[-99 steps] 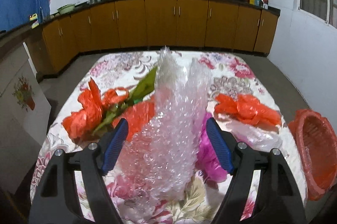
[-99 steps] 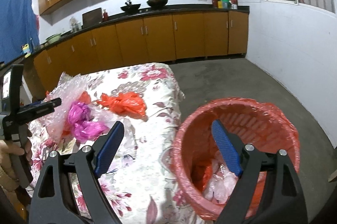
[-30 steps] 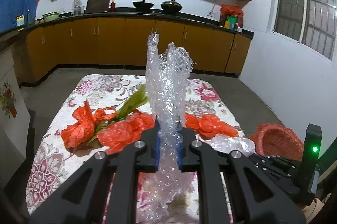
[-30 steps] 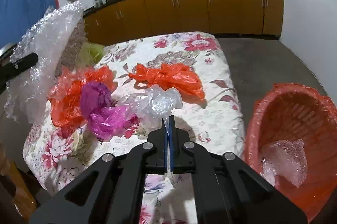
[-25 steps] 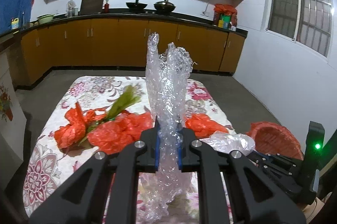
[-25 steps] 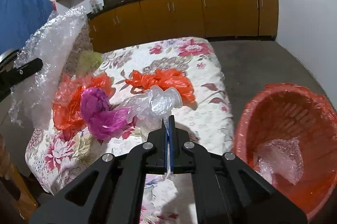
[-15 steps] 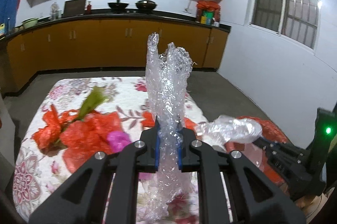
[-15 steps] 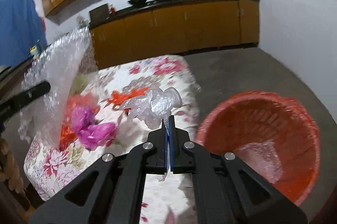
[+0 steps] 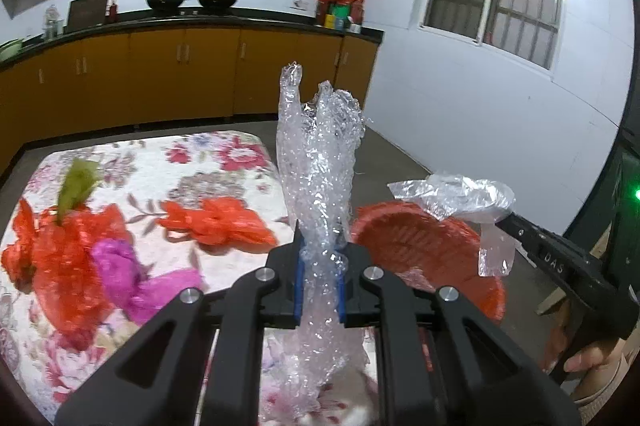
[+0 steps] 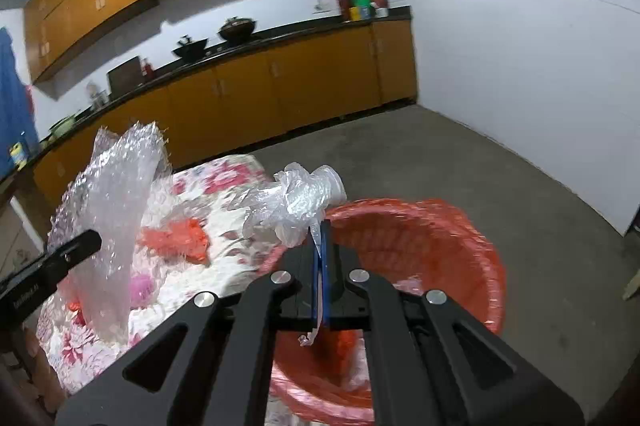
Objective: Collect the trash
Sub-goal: 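Carry the bubble wrap and clear bag toward the red basket with both tools, then open both tools over the red basket to drop the bubble wrap and bag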
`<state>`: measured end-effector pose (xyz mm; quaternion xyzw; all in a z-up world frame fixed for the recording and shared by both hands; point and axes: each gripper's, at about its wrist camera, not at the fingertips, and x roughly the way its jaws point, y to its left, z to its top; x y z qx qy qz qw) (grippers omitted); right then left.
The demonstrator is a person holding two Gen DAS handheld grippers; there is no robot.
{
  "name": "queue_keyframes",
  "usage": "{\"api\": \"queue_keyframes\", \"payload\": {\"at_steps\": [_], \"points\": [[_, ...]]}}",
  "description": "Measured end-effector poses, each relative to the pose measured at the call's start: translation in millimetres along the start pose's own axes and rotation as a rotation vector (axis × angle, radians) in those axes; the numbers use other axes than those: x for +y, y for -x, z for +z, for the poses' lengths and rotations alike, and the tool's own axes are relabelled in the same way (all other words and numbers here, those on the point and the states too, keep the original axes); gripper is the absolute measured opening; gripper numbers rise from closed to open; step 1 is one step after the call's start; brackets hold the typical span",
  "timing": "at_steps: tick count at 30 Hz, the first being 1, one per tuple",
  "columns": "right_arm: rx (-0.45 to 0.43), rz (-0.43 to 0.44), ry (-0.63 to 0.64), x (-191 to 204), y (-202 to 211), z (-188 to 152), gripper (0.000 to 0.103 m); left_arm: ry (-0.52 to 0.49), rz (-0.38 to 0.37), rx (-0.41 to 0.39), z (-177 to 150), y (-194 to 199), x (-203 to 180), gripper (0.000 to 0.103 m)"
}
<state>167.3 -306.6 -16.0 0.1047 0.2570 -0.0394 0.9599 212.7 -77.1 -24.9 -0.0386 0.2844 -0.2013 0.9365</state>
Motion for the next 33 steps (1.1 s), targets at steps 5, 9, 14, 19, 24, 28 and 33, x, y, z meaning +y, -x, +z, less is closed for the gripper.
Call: {"api": "queue_keyframes", "payload": {"at_steps": [5,9,14,19,24,28,33], "points": [[-0.013,-0.043,-0.034,-23.6,10.7,-0.6,0.002,-0.022,-0.039,0.018,-3.2,-10.4,-20.7,0.013],[-0.016,-0.067,-0.057,-36.8,15.2,-1.9,0.002,-0.038,-0.06,0.032,-5.8,-17.8,-33.3,0.013],[-0.016,-0.082,-0.088,-48.9,17.5,-1.5,0.002,-0.051,-0.088,0.055,-8.8,-28.3,-47.6,0.013],[-0.006,-0.086,-0.123,-55.4,15.5,1.7,0.002,-0.064,-0.11,0.078,-11.6,-39.8,-61.5,0.013],[0.008,-0.088,-0.129,-56.9,12.8,5.6,0.002,-0.073,-0.132,0.096,-11.5,-51.5,-74.7,0.014],[0.022,-0.078,-0.13,-56.0,10.5,8.3,0.003,-0.072,-0.137,0.11,-13.3,-61.0,-79.4,0.017],[0.038,-0.071,-0.132,-57.1,8.4,6.8,0.004,-0.075,-0.135,0.135,-20.6,-71.2,-81.6,0.03]]}}
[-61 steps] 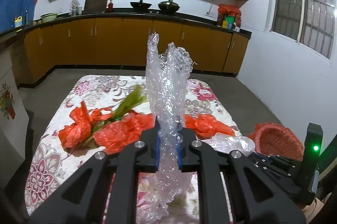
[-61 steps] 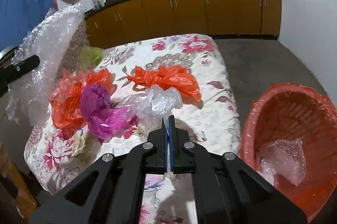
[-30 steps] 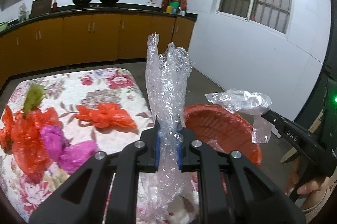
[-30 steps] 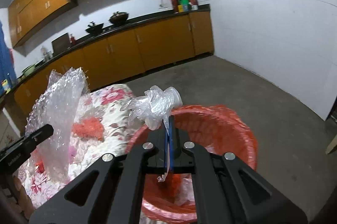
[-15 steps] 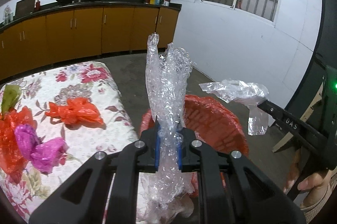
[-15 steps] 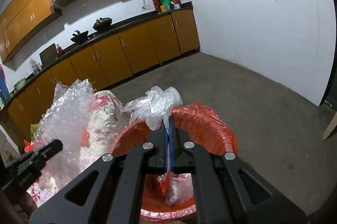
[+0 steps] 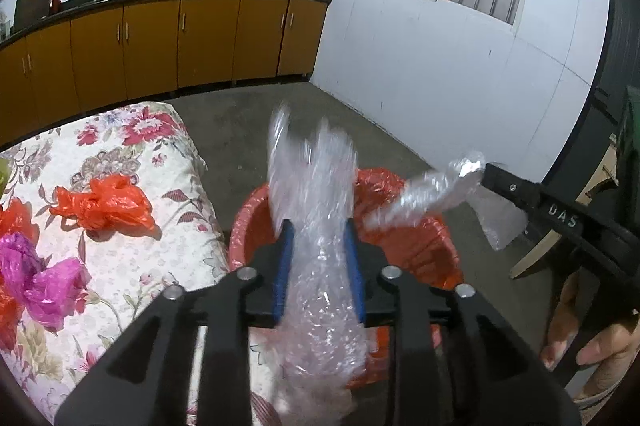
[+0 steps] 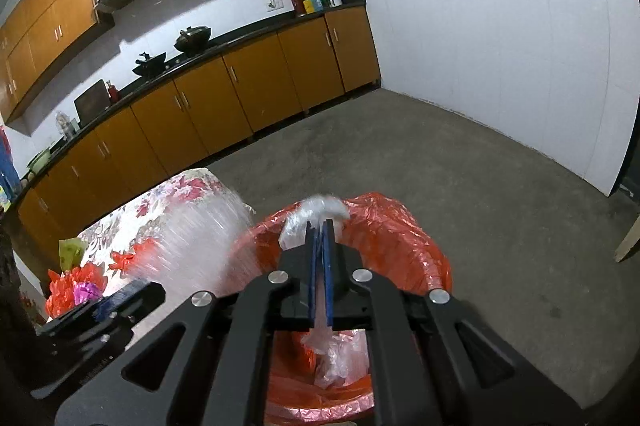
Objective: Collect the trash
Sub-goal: 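Open both tools over the red basket to drop the bubble wrap and bag, then move both tools back to the table and grasp the pink bag with the right tool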
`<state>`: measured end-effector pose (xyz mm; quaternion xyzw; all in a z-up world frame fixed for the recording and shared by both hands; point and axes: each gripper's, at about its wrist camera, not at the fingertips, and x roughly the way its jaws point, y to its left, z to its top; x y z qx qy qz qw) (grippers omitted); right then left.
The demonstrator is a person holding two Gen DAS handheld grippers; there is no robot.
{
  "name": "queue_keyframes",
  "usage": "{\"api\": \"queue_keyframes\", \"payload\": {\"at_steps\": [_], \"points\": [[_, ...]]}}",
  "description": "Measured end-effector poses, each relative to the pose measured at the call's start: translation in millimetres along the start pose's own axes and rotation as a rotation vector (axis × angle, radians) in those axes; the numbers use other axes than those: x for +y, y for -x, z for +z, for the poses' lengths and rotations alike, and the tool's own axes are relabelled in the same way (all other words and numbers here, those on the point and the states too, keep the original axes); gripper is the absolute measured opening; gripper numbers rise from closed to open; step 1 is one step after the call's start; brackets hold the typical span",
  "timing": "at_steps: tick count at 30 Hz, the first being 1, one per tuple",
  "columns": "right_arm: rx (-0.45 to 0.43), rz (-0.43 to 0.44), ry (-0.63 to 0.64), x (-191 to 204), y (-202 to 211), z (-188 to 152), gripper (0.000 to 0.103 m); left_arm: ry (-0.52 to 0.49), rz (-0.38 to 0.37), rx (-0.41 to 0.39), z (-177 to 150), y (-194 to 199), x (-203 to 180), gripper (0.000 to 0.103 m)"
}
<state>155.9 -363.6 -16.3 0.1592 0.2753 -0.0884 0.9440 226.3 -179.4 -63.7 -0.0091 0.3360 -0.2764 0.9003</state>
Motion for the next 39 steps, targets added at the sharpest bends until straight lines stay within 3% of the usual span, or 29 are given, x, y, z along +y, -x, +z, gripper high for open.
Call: {"api": "queue_keyframes", "payload": {"at_steps": [2,4,5,7,21,32,35,39], "points": [[0.008,0.003,-0.011,-2.6,-1.0,-1.2,0.007,0.001,0.0,0.008,-2.0,-2.7,1.2,0.032],[0.014,0.01,-0.017,-3.8,-1.1,-2.0,0.019,0.004,0.001,0.012,-2.7,-3.5,2.6,0.035],[0.013,0.012,-0.014,-3.3,-0.7,-2.0,0.031,0.005,0.004,0.014,-3.4,-3.9,3.7,0.036],[-0.003,0.004,-0.002,-1.3,2.2,-2.6,0.04,0.007,0.011,0.014,-3.9,-3.6,6.1,0.036],[-0.018,-0.005,0.018,6.5,7.8,-0.8,0.04,0.043,0.085,-0.025,-2.6,21.0,31.0,0.049],[-0.008,0.003,0.079,29.3,6.1,-5.9,0.04,0.098,0.196,-0.055,-9.7,51.5,69.0,0.06],[-0.01,0.009,0.107,41.1,6.1,-9.2,0.052,0.11,0.239,-0.067,-13.4,62.6,84.4,0.063],[-0.019,0.023,0.155,58.6,6.4,-12.6,0.058,0.123,0.318,-0.089,-20.3,81.9,108.7,0.068]]}}
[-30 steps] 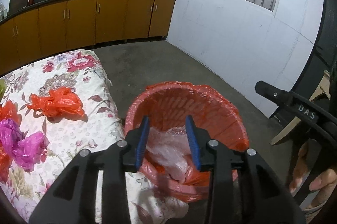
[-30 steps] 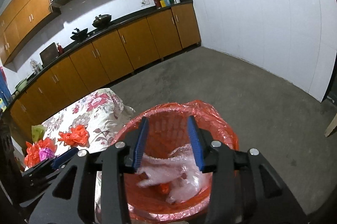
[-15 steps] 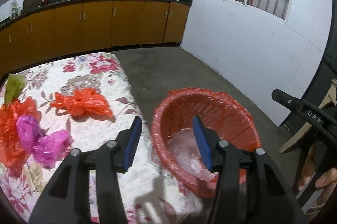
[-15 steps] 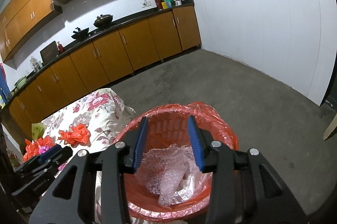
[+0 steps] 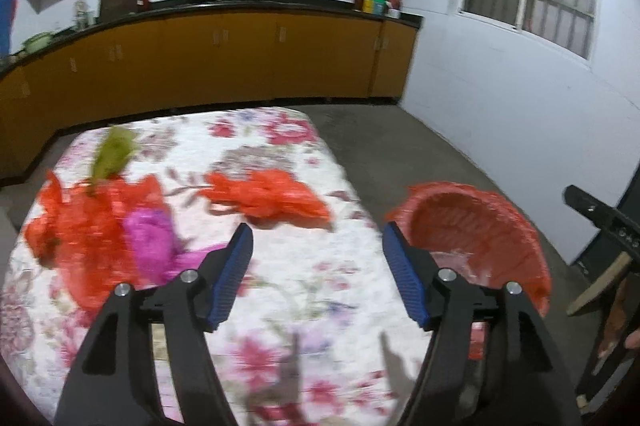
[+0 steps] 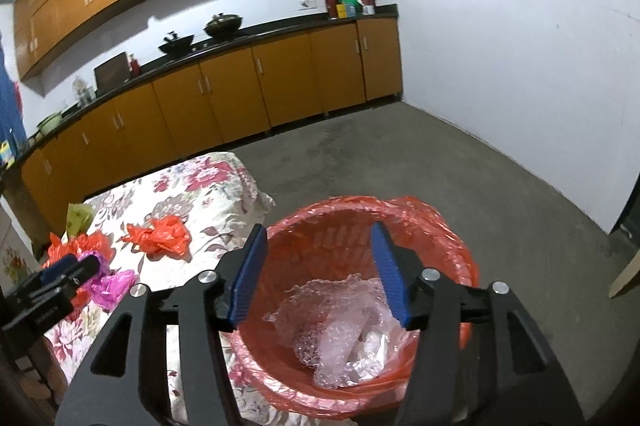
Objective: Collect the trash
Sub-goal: 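Move both tools back to the table and grasp the pink bag with the right tool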
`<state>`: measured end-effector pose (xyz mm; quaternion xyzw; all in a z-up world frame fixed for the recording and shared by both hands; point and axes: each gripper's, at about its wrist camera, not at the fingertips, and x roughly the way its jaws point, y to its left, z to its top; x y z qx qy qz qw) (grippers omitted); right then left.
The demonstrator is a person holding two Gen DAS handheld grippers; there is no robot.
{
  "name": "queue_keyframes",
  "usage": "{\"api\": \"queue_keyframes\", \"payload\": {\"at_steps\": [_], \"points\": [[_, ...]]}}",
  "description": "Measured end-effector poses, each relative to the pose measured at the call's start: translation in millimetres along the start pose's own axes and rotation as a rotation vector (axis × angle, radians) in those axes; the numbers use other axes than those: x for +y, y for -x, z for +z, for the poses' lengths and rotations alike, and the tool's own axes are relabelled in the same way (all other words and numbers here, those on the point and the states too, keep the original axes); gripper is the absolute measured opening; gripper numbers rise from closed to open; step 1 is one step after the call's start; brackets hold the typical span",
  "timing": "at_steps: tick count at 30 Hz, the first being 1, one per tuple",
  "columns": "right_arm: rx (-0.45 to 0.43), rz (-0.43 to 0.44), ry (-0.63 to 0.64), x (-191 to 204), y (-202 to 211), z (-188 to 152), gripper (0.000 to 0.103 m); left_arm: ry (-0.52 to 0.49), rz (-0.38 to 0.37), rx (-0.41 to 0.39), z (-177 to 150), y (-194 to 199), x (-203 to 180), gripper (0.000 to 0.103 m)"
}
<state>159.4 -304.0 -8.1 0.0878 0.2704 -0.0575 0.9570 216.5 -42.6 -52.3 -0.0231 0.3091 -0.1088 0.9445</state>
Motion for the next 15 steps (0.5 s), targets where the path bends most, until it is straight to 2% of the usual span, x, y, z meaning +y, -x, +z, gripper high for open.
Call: {"api": "queue_keyframes", "payload": {"at_steps": [6,15], "points": [[0.02,0.075,0.046,30.0,-5.5,-1.3,0.064,0.055,0.125,-0.019,-6.9,16.3,57.1,0.075],[0.088,0.265,0.164,121.6,-29.2,-18.4,0.064,0.178,0.311,-0.028,-27.2,46.9,148.9,0.079]]}}
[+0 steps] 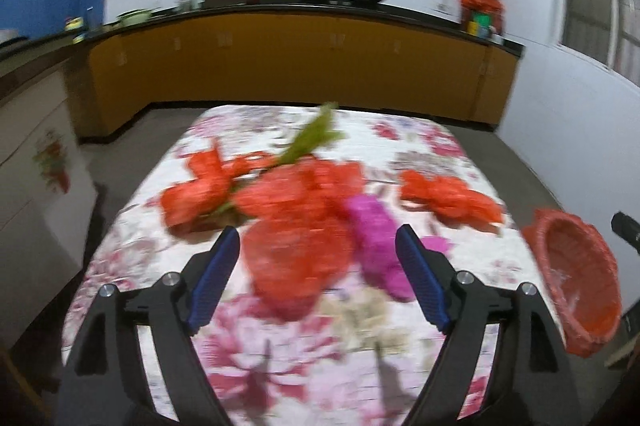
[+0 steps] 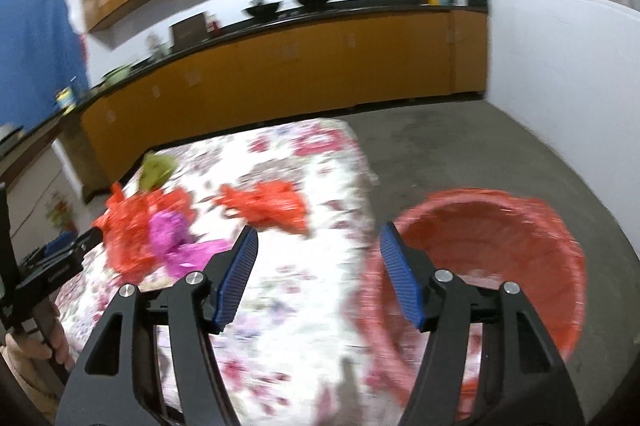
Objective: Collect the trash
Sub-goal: 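Move both tools back to the table and grasp the pink bag with the right tool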
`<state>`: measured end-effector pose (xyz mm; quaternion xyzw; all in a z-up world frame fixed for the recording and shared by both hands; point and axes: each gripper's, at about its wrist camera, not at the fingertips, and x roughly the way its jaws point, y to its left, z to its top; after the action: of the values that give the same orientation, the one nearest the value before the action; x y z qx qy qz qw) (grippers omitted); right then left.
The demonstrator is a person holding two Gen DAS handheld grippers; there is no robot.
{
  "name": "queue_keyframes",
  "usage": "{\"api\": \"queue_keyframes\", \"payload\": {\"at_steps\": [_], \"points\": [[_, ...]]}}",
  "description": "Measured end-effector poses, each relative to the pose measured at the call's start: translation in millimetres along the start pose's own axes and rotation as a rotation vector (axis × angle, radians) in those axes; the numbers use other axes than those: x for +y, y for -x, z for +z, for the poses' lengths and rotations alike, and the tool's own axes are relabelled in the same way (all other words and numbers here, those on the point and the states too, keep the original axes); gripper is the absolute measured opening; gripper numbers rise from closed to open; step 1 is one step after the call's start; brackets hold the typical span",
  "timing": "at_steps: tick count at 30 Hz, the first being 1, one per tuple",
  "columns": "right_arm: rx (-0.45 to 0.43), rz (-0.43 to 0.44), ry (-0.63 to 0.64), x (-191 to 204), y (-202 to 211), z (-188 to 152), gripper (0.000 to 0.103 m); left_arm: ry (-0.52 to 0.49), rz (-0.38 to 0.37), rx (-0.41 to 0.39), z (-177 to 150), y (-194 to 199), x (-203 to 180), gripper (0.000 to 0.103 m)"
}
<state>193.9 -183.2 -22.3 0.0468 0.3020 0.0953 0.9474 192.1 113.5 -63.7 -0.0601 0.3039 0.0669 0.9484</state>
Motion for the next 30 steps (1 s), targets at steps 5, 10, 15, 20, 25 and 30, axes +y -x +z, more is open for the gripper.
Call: {"api": "queue_keyframes", "payload": {"at_steps": [5,10,15,20,25,30], "points": [[0.041,0.098,0.069,56.8,-31.5,-1.5,0.064,0.058,0.061,-0.003,-2.5,0.3,39.2,0.082],[0.077,0.148,0.135,102.5,-60.5,-7.5,0.064,0.087,0.106,-0.023,-5.4,1.9,62.5,0.084],[0.124,0.165,0.17,133.1,-90.0,-17.0,0.064,0.118,0.123,-0.021,-9.3,-0.7,84.9,0.086],[0.176,0.161,0.18,151.8,-117.7,-25.5,0.064,0.145,0.133,-0.012,-14.0,-4.1,103.5,0.086],[0.198,0.144,0.202,163.7,-135.6,-29.2,0.064,0.171,0.126,-0.005,-17.1,-7.5,115.8,0.086],[0.213,0.124,0.224,169.3,-147.4,-32.8,0.064,0.174,0.116,-0.004,-16.8,-11.2,118.6,0.086]]}}
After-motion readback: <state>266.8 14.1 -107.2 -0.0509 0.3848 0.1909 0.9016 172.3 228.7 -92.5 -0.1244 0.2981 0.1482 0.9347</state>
